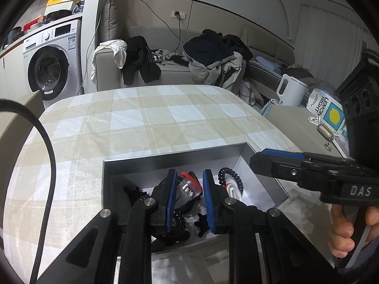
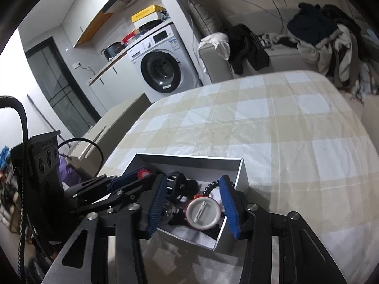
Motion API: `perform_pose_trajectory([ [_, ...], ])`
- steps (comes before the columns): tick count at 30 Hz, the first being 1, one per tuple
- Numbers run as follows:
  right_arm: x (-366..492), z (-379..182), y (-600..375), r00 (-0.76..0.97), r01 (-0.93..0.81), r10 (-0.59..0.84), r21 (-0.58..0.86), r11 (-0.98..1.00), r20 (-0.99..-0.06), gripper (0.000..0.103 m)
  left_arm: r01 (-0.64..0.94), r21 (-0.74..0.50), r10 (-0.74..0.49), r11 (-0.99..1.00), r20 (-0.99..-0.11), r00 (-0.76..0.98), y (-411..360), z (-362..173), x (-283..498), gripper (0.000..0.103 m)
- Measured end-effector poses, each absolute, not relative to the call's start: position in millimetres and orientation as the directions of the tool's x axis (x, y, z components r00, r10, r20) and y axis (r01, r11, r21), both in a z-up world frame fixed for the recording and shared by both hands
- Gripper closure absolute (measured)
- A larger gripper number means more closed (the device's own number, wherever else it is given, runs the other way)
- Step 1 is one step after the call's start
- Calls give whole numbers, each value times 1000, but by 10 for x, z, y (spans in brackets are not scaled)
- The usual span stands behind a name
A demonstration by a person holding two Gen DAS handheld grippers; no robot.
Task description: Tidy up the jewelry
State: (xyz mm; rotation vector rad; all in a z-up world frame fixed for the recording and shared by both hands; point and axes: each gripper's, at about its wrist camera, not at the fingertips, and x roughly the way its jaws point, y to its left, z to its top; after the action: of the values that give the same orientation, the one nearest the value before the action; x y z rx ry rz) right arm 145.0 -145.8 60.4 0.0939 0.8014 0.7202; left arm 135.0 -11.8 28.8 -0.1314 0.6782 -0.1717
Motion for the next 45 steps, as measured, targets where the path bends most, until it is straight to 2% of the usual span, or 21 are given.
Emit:
perform_pose_trajectory([
  [1, 1437, 618, -1458, 476, -559, 625, 336, 758, -619, 47, 117, -183, -206, 976, -611, 765, -112, 287, 1344, 69],
  [2, 1426, 635, -1458, 476, -564, 630, 337, 754, -614, 40, 120, -191, -213, 974, -608, 765, -107, 292, 1330, 51],
  [3, 1413, 646, -1459, 477, -566, 632, 336, 753, -611, 37, 121, -195, -216, 973, -602, 769, -102, 304, 1308, 43],
  [4, 1405, 653, -1457, 481, -567, 631, 332, 753, -609, 33, 119, -196, -214, 973, -596, 774, -96, 312, 1289, 29],
  [5, 1394, 658, -1455, 484, -568, 628, 326, 755, -609, 28, 114, -195, -209, 974, -591, 779, -86, 320, 1267, 22],
  [6, 1379, 661, -1455, 485, -572, 626, 319, 755, -611, 24, 111, -195, -206, 975, -588, 782, -74, 332, 1240, 20],
  [8, 1344, 660, -1457, 489, -583, 625, 304, 753, -609, 7, 108, -200, -207, 974, -586, 784, -42, 342, 1202, 13],
  [10, 1304, 666, -1468, 499, -586, 621, 293, 756, -604, 0, 107, -210, -212, 972, -580, 787, 8, 345, 1122, 1],
  [18, 1047, 647, -1634, 531, -626, 674, 300, 720, -513, 0, 37, -111, -91, 993, -537, 838, 53, 354, 733, 1],
  [25, 843, 510, -1694, 509, -644, 713, 337, 687, -481, 0, -17, -62, -16, 998, -496, 868, 30, 242, 478, 1],
  [45, 618, 482, -1664, 639, -669, 665, 147, 728, -387, 0, -14, -59, -11, 998, -412, 911, 49, 206, 471, 1],
])
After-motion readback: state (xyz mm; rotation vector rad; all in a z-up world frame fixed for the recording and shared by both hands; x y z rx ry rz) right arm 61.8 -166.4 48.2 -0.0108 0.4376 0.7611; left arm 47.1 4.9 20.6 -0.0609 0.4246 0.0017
